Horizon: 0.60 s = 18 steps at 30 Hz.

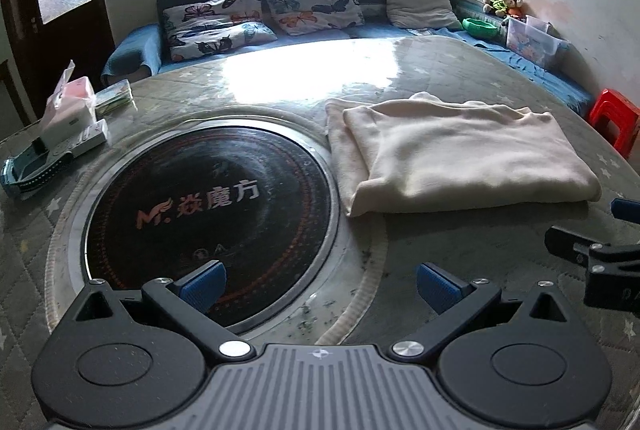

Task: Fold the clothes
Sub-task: 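Move both tools toward the folded cream cloth on the table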

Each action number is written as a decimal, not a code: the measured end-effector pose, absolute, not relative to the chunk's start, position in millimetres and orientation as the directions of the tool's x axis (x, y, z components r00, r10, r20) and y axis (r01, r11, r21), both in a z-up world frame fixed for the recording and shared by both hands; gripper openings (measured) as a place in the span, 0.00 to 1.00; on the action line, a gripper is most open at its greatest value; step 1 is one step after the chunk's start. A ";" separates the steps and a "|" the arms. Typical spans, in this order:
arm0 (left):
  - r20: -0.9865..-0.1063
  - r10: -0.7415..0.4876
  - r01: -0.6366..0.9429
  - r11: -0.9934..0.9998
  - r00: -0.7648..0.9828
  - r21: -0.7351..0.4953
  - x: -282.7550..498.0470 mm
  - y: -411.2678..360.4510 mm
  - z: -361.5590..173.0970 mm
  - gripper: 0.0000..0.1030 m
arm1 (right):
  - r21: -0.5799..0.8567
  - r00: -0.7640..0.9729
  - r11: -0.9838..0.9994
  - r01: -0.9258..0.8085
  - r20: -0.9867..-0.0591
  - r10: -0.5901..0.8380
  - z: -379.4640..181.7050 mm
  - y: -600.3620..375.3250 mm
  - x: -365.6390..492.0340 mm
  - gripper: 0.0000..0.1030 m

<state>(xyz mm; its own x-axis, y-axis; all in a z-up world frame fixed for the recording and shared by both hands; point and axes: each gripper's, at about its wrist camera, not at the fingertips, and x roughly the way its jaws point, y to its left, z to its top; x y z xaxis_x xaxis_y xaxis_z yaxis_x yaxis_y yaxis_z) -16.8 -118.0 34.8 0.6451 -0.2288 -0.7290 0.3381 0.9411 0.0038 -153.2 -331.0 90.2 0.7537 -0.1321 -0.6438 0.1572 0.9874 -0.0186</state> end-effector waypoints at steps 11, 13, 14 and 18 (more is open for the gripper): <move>-0.723 -0.249 0.354 0.935 0.645 -0.006 -12.3 -125.4 37.5 1.00 | -0.031 0.755 0.985 0.167 -0.639 -0.148 94.0 -335.0 -148.2 1.00; -0.724 -0.248 0.351 0.936 0.644 -0.008 -11.8 -123.9 37.0 1.00 | -0.034 0.748 0.986 0.165 -0.647 -0.147 88.3 -334.0 -143.9 1.00; -0.724 -0.247 0.350 0.937 0.644 -0.008 -11.8 -123.0 36.5 1.00 | -0.032 0.745 0.986 0.164 -0.651 -0.144 85.3 -333.5 -141.7 1.00; -0.729 -0.236 0.340 0.940 0.643 -0.005 -11.4 -118.0 34.3 1.00 | -0.021 0.740 0.987 0.162 -0.659 -0.135 73.8 -330.3 -132.1 1.00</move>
